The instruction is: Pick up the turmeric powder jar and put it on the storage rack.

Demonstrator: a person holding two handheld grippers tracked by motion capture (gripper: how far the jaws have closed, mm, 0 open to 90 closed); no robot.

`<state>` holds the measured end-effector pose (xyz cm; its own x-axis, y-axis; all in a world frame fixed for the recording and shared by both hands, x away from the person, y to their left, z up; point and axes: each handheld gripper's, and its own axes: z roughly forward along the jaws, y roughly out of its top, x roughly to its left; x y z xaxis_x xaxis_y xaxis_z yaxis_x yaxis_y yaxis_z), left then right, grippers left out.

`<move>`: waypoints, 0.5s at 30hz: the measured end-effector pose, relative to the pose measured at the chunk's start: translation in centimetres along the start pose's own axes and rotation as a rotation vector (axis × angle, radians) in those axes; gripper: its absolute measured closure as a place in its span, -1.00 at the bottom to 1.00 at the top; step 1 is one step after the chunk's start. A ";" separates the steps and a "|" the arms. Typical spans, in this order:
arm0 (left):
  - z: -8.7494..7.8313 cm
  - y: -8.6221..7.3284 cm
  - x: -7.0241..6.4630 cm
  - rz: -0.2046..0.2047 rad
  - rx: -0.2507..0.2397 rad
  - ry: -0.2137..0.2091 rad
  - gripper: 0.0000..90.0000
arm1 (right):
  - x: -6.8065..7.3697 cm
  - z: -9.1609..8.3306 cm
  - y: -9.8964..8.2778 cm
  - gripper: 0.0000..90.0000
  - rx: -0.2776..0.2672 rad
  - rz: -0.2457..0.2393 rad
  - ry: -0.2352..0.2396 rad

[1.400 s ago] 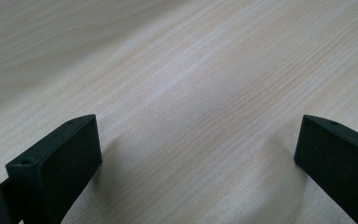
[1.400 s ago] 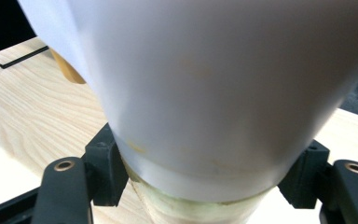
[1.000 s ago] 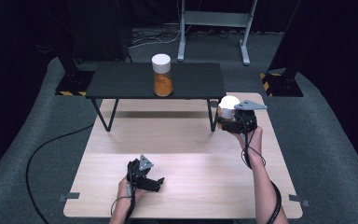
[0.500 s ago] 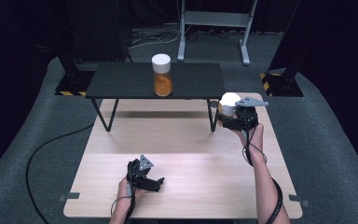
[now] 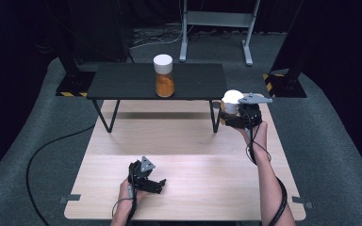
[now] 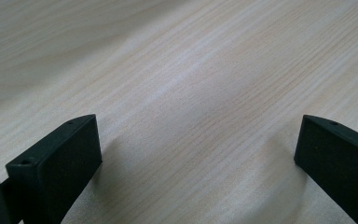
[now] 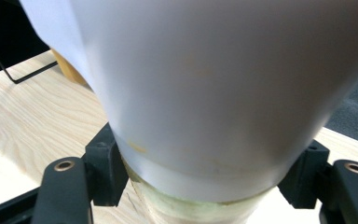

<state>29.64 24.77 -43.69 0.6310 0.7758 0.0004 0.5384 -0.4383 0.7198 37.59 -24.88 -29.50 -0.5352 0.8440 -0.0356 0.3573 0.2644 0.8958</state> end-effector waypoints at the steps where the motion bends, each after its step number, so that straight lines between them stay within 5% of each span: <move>1: 0.0 0.0 0.0 0.000 0.000 0.000 -1.00 | 0.0 0.0 0.1 -0.34 -0.002 -0.003 0.001; 15: 0.0 0.0 0.0 0.000 0.000 0.000 -1.00 | -0.1 -0.1 1.5 -0.34 -0.009 -0.011 0.012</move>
<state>29.65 24.78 -43.70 0.6310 0.7758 0.0002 0.5384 -0.4381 0.7199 38.12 -24.64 -28.08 -0.5480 0.8355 -0.0404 0.3444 0.2694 0.8994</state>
